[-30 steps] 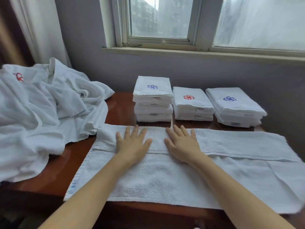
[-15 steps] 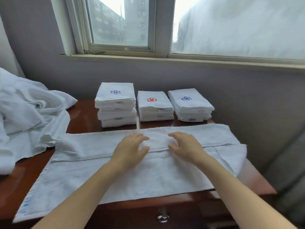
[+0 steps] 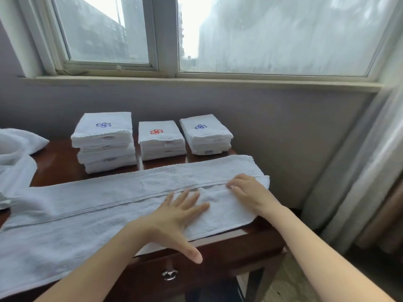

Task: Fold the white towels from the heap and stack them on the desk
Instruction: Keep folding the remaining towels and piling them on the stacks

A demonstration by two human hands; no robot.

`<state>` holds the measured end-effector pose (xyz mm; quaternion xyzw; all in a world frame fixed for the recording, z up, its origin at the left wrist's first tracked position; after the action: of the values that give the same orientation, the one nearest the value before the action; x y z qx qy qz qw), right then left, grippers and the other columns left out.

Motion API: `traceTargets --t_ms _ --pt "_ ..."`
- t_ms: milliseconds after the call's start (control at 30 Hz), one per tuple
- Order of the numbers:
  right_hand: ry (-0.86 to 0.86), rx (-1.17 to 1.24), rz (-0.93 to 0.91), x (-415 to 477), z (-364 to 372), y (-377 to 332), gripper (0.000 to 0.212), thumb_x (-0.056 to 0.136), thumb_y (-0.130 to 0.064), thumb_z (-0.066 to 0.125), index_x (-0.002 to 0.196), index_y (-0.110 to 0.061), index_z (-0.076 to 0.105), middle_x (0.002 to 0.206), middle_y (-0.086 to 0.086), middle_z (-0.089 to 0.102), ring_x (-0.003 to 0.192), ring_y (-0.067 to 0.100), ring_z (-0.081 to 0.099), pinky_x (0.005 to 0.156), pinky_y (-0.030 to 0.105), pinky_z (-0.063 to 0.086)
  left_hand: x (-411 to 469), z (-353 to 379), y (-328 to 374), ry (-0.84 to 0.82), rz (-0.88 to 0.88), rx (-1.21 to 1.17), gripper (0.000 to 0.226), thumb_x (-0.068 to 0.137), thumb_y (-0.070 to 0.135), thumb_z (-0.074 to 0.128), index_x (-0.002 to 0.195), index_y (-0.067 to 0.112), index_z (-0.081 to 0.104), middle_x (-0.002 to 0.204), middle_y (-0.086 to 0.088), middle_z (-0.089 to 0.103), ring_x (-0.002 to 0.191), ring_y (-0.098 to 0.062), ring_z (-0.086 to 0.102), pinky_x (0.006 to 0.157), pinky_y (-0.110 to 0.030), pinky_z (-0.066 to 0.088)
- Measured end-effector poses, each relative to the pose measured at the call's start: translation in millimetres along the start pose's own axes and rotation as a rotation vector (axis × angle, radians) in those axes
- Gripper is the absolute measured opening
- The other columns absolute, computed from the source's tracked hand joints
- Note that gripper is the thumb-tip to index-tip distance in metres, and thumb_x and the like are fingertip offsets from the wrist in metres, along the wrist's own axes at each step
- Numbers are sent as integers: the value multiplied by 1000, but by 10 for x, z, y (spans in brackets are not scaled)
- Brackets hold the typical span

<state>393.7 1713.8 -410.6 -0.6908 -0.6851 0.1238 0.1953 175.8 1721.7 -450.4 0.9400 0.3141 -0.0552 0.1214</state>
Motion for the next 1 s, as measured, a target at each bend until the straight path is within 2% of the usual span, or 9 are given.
traceTargets --t_ms 133,233,333,467,600,700,767,833,1000 --pt "-37 6 -37 -110 -55 14 28 101 -18 45 111 -23 70 118 -9 56 114 10 50 102 33 40 -69 -33 -44 -49 -19 7 122 50 95 58 141 63 -18 150 26 -38 132 0 -46 110 -42 -30" --pt "-30 -148 -97 -185 -129 -42 26 96 -14 48 107 -24 69 111 -5 58 105 14 52 91 32 42 -158 -80 -28 2 -35 -49 112 51 92 61 142 65 1 156 31 -16 143 0 -28 117 -44 -19" --pt "39 -319 -156 -248 -216 -77 27 90 -12 50 102 -26 70 98 -7 59 96 15 53 84 28 37 -255 -136 20 97 -28 -121 89 55 85 67 130 60 26 145 38 11 139 8 2 122 -43 0" --pt "45 -313 -102 -280 -274 56 18 86 -13 54 87 -26 66 93 -9 50 85 17 52 76 27 38 -341 -161 90 115 4 -213 57 61 71 68 105 51 39 138 40 19 121 30 1 120 -40 9" --pt "65 -339 -112 -296 -269 143 14 83 -13 52 82 -25 58 88 -11 49 79 17 46 70 27 30 -363 -206 99 134 27 -231 27 71 56 64 88 38 53 146 34 25 136 17 11 121 -37 5" --pt "208 -79 18 -267 -354 238 15 81 -10 47 76 -24 49 72 -10 51 77 22 51 68 32 36 -359 -253 75 124 18 -259 16 71 48 60 84 39 60 144 40 32 136 19 16 116 -25 14" --pt "331 211 128 -229 -444 341 19 85 -8 42 74 -23 48 71 -7 54 74 21 52 68 36 41 -346 -394 23 151 -37 -347 20 67 49 59 82 37 63 126 42 52 124 20 39 108 -23 31" --pt "444 372 171 -198 -536 411 19 87 -7 41 79 -20 51 73 -7 55 73 16 51 65 33 40 -296 -600 -111 205 -115 -462 17 74 47 67 83 32 66 100 25 68 101 6 61 98 -29 47" --pt "631 537 229 -54 -690 548 19 88 -7 40 97 -20 52 87 -9 55 82 16 53 66 31 38 -64 -1044 -467 287 -336 -246 10 93 34 62 85 28 66 92 11 68 85 -8 63 75 -26 51"
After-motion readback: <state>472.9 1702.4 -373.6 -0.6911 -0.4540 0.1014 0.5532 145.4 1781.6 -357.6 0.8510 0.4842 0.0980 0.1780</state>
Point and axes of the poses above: each hand's wrist, its own x-axis towards the middle knuckle, its own z-axis out of the palm, y = z × x, the point moved 6 cm from there along x, towards the middle knuckle
